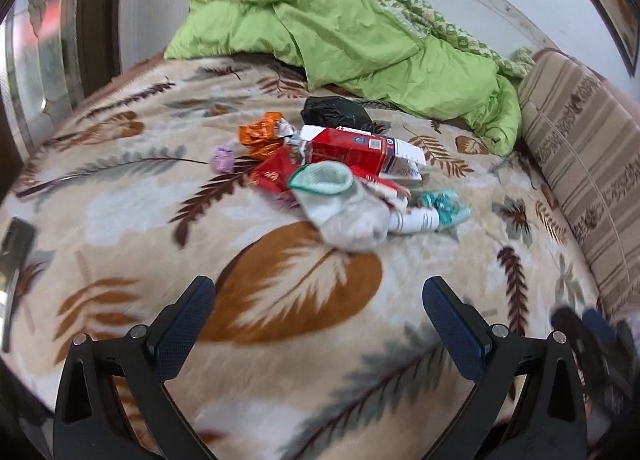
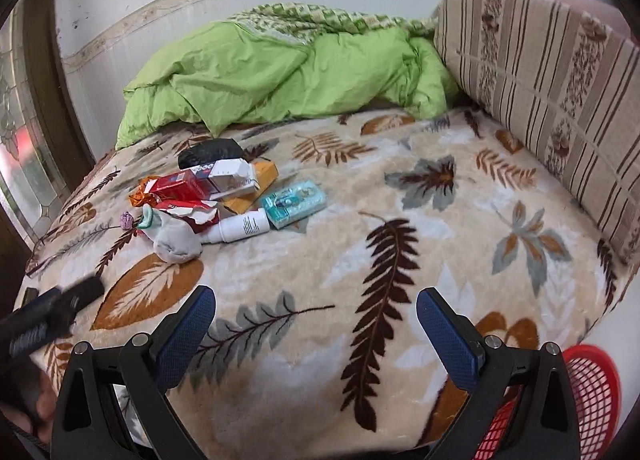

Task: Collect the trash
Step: 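Lower the left gripper onto the white sock with green cuff and close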

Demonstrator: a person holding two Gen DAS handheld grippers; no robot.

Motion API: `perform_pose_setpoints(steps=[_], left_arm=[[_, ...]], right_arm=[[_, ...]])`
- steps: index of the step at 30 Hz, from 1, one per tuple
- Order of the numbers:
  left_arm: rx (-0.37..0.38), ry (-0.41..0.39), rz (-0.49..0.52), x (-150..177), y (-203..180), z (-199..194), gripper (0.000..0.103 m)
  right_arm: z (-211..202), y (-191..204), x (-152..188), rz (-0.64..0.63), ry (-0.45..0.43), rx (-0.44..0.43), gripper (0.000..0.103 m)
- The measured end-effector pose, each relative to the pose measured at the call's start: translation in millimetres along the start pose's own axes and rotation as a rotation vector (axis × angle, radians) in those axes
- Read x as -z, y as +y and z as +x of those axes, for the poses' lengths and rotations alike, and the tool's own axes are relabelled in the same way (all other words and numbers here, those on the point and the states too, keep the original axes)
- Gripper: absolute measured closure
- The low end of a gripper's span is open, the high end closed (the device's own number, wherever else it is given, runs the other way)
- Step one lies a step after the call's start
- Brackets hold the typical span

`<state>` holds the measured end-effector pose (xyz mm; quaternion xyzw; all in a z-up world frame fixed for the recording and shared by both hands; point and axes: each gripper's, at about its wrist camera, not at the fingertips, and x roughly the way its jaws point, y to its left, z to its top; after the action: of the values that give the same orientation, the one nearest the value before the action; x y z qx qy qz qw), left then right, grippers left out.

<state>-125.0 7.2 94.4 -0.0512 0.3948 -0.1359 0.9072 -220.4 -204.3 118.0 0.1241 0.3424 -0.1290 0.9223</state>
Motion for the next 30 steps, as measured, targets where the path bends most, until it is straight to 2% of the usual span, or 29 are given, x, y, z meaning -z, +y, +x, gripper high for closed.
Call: perform_pose_setpoints(steps=[6,9,11,12,14,17,22,27,29,30], left_arm=[[0.017,0.074,-0.021,-29.3,-9.8,62.9,0.006],[0.029,0.1,-0.022,-37.9,-8.3,87.5,0.024],[0.045,0.122,-0.034,-40.2,-4.8,98.8,0.043],[0.074,0.13,-0.042,-40.8,-3.4,101.6,0.049],[0.116,0.128,-0.034,-40.7,-2.9,100.4,0.068],[0.121,0.113,0.007,-38.3,-2.6,88.7,0.077],[0.137,0.093,0.014,-30.6,14.6,58.9,0.078],[0.086,0.027,-0.005,-36.3,37.7,39.4,0.078],[0.076,0.016,-0.009,-38.4,45.2,37.0,0.078],[0.063,0.009,-0.005,-39.9,47.6,36.4,0.078]], right_arm=[[-3.5,-7.8,-0.6,0.034,-0.024,-0.022,0.001],[-6.1,-12.8,-0.6,0.051,-0.036,-0.034,0.001],[-6.1,-16.1,-0.9,0.067,-0.038,-0.044,0.001],[-5.3,-16.6,-1.3,0.072,-0.035,-0.049,0.001],[-3.7,-16.2,-1.5,0.073,-0.03,-0.058,0.001],[-2.4,-11.5,-1.7,0.06,-0.03,-0.064,0.001],[3.8,3.3,-3.2,-0.002,0.0,-0.109,0.001],[34.1,18.6,-24.3,-0.038,0.056,-0.294,0.003],[56.7,23.3,-37.5,-0.034,0.109,-0.312,0.016],[69.2,25.2,-43.4,-0.016,0.146,-0.332,0.028]])
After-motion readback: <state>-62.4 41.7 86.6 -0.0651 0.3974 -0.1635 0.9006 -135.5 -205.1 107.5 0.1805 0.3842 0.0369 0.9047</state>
